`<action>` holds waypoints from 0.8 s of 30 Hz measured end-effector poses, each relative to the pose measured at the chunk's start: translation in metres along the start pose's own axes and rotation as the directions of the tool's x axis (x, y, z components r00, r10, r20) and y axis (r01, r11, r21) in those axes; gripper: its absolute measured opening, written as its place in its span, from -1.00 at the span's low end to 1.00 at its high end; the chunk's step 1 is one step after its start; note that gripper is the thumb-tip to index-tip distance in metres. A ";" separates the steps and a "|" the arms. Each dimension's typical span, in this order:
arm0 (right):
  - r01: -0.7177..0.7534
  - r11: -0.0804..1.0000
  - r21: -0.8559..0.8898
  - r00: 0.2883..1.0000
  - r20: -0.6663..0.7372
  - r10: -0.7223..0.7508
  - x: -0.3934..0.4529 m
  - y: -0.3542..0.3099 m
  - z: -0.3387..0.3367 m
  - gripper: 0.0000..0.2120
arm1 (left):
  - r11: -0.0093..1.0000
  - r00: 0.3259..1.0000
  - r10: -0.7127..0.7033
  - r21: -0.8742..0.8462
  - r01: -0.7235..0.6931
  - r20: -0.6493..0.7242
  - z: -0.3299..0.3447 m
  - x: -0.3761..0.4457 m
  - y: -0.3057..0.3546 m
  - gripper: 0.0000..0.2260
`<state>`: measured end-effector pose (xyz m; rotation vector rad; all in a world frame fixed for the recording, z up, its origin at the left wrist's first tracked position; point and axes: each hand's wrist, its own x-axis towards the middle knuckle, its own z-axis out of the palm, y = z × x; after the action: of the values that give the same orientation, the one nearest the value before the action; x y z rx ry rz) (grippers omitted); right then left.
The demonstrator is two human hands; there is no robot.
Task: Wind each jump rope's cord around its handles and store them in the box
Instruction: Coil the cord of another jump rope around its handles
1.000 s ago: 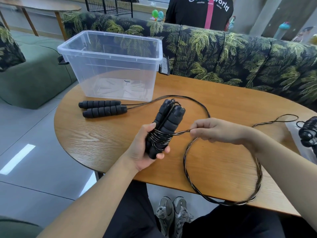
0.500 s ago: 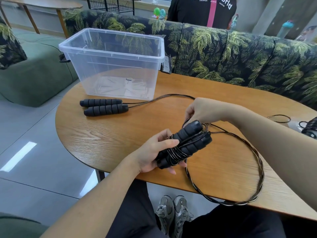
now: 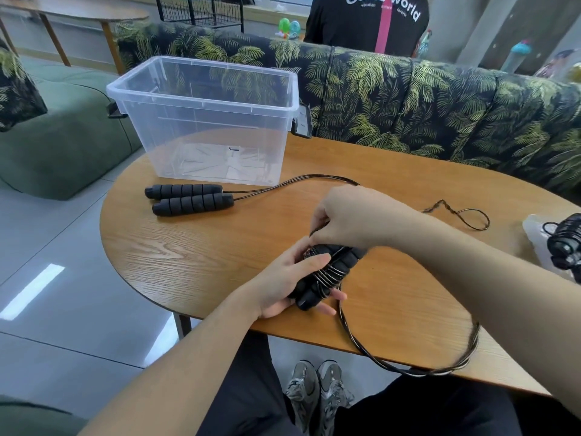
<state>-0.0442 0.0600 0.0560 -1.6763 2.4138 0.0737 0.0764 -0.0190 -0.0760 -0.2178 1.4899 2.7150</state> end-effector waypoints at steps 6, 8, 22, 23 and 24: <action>0.024 0.959 0.281 0.998 -0.066 -0.005 -0.024 -0.003 0.019 -0.75 | 0.988 0.973 0.099 -0.095 -0.121 -0.207 -0.002 0.003 -0.001 -0.70; -0.013 0.918 0.397 0.988 -0.138 0.073 -0.026 0.004 0.029 -0.77 | 0.986 0.965 0.114 -0.094 -0.139 -0.235 -0.001 0.004 -0.001 -0.73; -0.070 0.852 0.518 0.996 -0.008 0.087 -0.049 0.038 0.051 -0.77 | 0.977 0.959 0.159 -0.100 -0.186 -0.235 -0.003 0.002 0.001 -0.43; -0.062 0.850 0.524 0.996 -0.021 0.085 -0.049 0.039 0.052 -0.76 | 0.980 0.962 0.148 -0.100 -0.175 -0.230 -0.003 0.002 0.001 -0.36; -0.051 0.847 0.529 0.995 -0.043 0.087 -0.048 0.041 0.054 -0.74 | 0.982 0.964 0.142 -0.095 -0.166 -0.223 -0.002 0.002 0.001 -0.33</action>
<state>-0.0586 0.1274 0.0097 -1.3481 2.2491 -0.5929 0.0746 -0.0220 -0.0764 -0.4304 1.4601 2.9878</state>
